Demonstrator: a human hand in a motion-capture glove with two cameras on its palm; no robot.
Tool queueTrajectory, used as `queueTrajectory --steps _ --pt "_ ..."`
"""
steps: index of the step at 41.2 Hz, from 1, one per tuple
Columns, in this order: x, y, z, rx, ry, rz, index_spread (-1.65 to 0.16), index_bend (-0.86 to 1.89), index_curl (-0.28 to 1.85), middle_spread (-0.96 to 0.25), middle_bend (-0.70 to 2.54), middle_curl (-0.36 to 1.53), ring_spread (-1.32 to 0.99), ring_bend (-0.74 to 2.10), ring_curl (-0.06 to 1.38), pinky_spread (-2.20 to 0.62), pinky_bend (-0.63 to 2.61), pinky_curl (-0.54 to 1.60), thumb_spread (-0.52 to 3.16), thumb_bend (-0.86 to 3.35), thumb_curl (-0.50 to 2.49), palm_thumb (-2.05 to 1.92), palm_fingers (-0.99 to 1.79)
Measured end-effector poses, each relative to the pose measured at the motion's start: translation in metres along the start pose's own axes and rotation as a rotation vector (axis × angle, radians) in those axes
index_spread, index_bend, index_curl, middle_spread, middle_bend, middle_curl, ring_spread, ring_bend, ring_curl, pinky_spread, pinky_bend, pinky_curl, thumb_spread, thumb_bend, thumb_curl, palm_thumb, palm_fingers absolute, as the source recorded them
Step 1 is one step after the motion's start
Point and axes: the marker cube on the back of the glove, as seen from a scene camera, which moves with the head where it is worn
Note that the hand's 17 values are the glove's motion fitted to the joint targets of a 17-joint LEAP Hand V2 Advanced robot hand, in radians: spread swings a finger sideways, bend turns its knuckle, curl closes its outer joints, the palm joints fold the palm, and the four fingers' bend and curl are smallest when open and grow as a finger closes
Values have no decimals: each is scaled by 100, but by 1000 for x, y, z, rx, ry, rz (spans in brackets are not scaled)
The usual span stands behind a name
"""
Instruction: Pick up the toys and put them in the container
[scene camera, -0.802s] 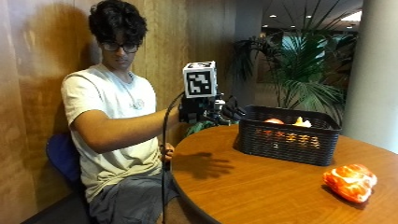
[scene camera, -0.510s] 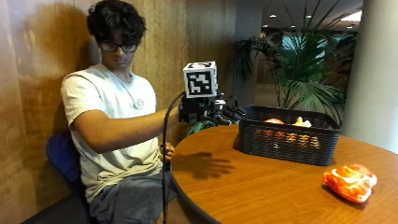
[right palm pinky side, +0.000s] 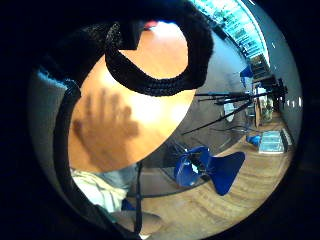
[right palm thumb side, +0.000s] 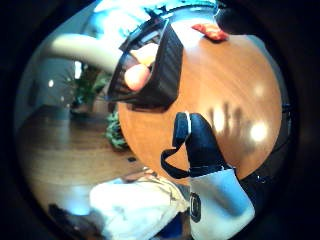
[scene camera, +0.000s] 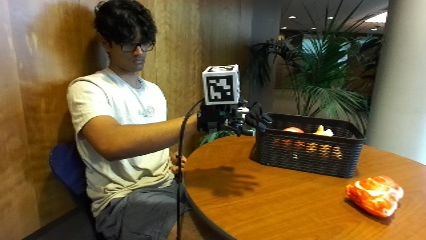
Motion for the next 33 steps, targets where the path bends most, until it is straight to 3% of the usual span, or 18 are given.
queueTrajectory --steps 33 --pt "27 -163 -17 -72 27 89 -28 18 36 1 16 22 -3 49 24 3 89 34 135 1 35 21 -4"
